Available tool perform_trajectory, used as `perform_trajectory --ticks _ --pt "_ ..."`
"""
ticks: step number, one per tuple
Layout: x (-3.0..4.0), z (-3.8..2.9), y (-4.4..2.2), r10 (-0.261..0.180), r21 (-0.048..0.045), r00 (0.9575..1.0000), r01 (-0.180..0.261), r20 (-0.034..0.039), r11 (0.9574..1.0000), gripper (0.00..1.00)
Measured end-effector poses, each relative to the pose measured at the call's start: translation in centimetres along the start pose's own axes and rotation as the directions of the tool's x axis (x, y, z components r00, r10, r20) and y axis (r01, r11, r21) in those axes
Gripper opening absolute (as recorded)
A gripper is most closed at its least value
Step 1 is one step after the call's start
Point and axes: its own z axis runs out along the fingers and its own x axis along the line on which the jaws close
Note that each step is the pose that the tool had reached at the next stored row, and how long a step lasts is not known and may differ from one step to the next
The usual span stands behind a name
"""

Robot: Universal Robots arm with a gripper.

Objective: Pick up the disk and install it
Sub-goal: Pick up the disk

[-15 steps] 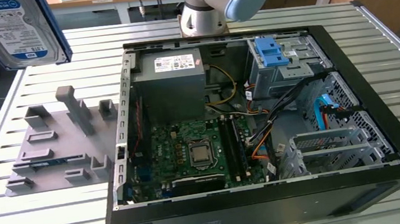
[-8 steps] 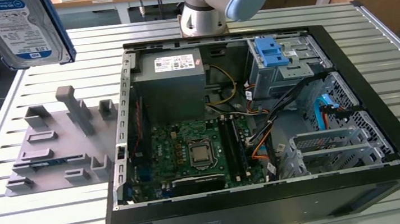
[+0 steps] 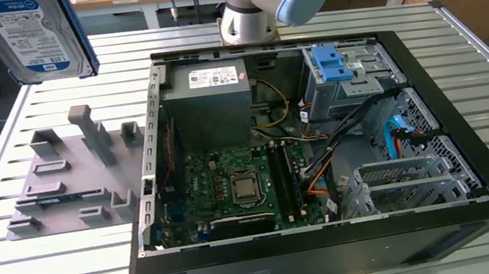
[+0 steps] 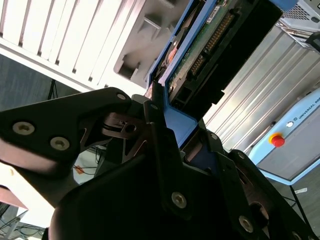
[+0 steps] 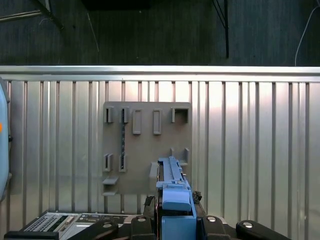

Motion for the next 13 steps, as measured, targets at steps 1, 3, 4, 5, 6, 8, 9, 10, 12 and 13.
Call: perform_trajectory --ticks 1,3,4,5,6,8,9,10,12,13 --pt "0.01 0.00 -0.10 0.000 0.0000 1.0000 0.000 0.0000 1.0000 0.36" --pt "0.02 0.00 -0.30 0.000 0.0000 1.0000 0.000 0.0000 1.0000 0.36" --pt "0.03 0.00 -0.40 0.000 0.0000 1.0000 0.000 0.0000 1.0000 0.36" --pt "0.04 0.00 -0.50 0.000 0.0000 1.0000 0.000 0.0000 1.0000 0.36" --pt "0.05 0.01 -0.60 0.000 0.0001 1.0000 0.000 0.0000 1.0000 0.36" --pt "0.06 0.00 -0.79 0.000 0.0000 1.0000 0.000 -0.0001 1.0000 0.36" --pt "0.07 0.01 -0.89 0.000 0.0000 1.0000 0.000 0.0000 1.0000 0.36" --pt "0.07 0.00 -1.00 0.000 -0.0001 1.0000 0.000 0.0000 1.0000 0.36" --pt "0.10 0.01 -1.19 0.000 0.0000 1.0000 0.000 0.0000 1.0000 0.36" --pt "0.11 0.01 -1.30 0.000 0.0000 1.0000 0.000 -0.0001 1.0000 0.36"
